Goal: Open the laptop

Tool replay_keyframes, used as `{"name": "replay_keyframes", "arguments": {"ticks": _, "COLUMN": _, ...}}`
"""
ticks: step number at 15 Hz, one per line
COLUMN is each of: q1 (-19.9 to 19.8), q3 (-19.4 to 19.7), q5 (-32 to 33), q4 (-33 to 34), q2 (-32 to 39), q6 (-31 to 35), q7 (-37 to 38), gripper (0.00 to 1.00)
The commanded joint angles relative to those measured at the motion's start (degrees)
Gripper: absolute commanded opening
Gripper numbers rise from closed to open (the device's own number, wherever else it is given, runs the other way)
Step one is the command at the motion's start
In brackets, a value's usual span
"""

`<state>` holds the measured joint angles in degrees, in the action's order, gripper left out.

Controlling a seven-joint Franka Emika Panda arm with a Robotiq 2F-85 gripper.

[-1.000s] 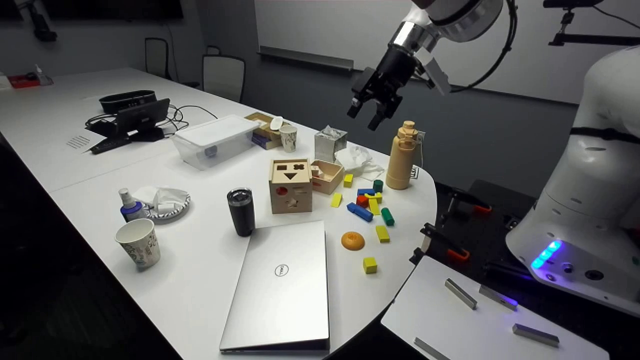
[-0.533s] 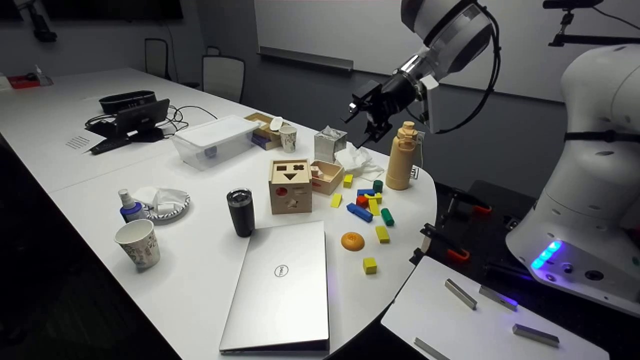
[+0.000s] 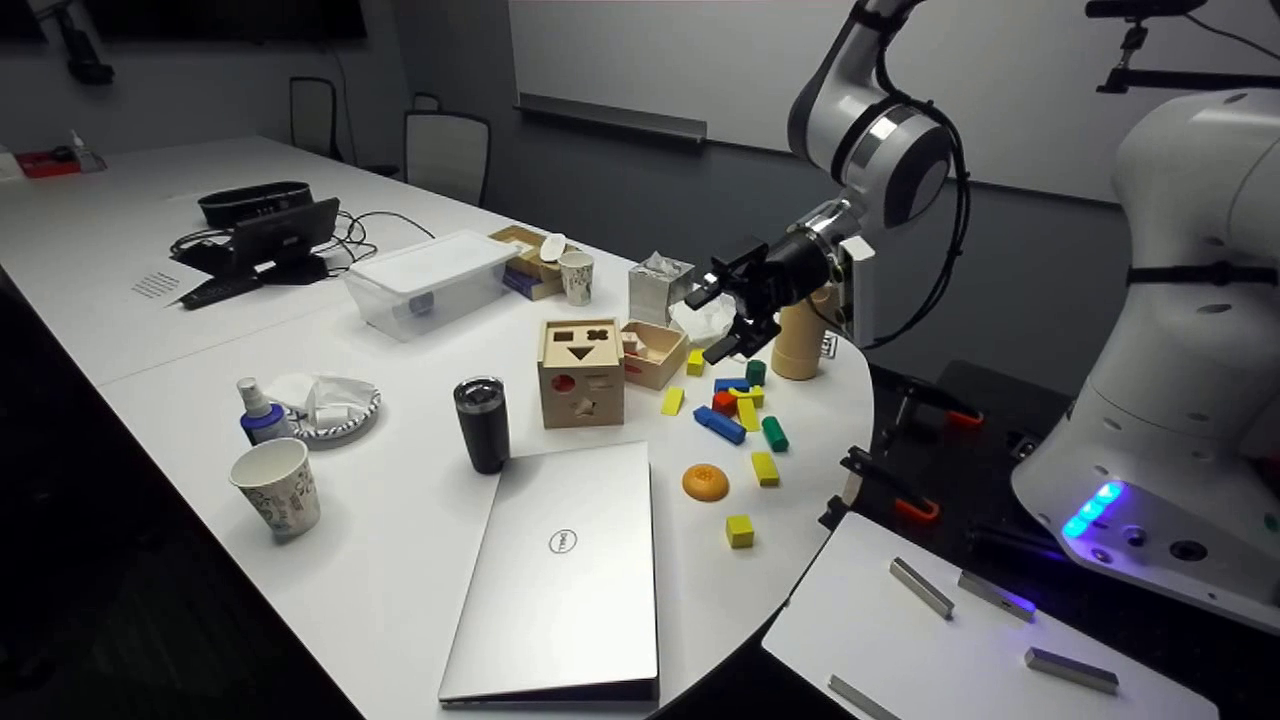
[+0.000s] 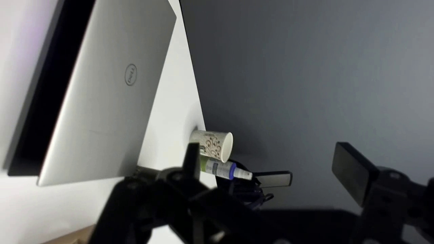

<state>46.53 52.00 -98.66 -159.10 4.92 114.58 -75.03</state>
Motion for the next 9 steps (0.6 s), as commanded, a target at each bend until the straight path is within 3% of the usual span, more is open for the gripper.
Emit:
{"name": "replay_keyframes", "arguments": {"ticks": 1, "q1": -13.1, "q3": -16.2, "q5": -4.3, "q4": 4.5, "q2": 13.1, "q6": -6.2, "q7": 1.3, "gripper": 1.00}}
{"name": "replay_keyframes", "arguments": {"ticks": 5, "q1": -29.9, "q3": -34.6, "q5": -6.7, "q4": 13.6, "q2": 25.5, "q6": -2.8, "q7": -0.7, "gripper": 1.00}}
{"name": "replay_keyframes", "arguments": {"ticks": 9, "q1": -38.1, "q3": -41.3, "q5": -8.6, "q4": 27.5, "q2": 40.1, "q6": -0.1, "q7": -3.2, "gripper": 1.00}}
